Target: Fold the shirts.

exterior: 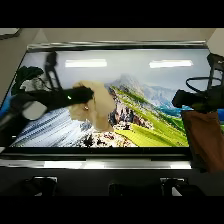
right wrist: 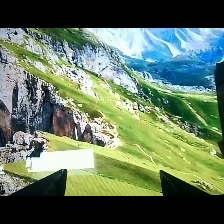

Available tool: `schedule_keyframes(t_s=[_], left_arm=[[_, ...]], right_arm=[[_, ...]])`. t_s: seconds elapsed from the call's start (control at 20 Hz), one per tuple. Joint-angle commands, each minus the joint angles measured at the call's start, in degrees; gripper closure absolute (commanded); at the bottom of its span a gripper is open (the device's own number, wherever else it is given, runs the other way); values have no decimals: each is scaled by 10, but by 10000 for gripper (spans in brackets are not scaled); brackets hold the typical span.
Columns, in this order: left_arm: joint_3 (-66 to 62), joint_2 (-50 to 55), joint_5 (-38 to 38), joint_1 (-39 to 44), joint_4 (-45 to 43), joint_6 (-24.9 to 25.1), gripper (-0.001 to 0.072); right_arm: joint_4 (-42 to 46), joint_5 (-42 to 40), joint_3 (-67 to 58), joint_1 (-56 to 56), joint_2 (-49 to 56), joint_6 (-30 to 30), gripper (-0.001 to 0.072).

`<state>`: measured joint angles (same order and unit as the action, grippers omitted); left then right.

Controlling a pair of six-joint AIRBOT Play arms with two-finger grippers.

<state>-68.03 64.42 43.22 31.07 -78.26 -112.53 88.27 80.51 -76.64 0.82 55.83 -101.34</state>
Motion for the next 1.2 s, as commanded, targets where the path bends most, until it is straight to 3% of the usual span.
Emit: schedule_keyframes(t_s=[0.0, 0.2, 0.25, 0.3, 0.45, 0.6, 0.75, 0.85, 0.9, 0.95, 1.15], left_arm=[[53, 59, 18, 26, -2, 0, 677], [50, 116, 3, 7, 18, 1, 654], [44, 119, 5, -3, 36, 14, 394], [34, 117, 12, -13, 44, 35, -13], [-38, 109, 111, -80, 24, 150, 3], [-81, 104, 212, -184, 7, 201, 4], [-31, 105, 264, -275, 38, 239, 6], [40, 105, 252, -306, 96, 269, 8], [76, 106, 231, -311, 122, 278, 39], [112, 106, 204, -312, 145, 287, 122], [178, 142, 134, -302, 217, 308, 122]], right_arm=[[17, 6, 0, 0, 7, 2, 40], [-23, 9, 0, 0, 52, 6, 40], [-46, 10, 0, 0, 68, 19, 39], [-73, 11, 0, 0, 84, 34, 39], [-166, 34, 3, 1, 136, 82, 38], [-257, 48, 37, 1, 176, 118, 37], [-298, 14, 96, 10, 198, 121, 37], [-300, -23, 132, 38, 206, 122, 30], [-301, -43, 147, 56, 211, 122, 20], [-303, -59, 155, 72, 216, 122, 17], [-340, -85, 158, 120, 251, 124, 17]])
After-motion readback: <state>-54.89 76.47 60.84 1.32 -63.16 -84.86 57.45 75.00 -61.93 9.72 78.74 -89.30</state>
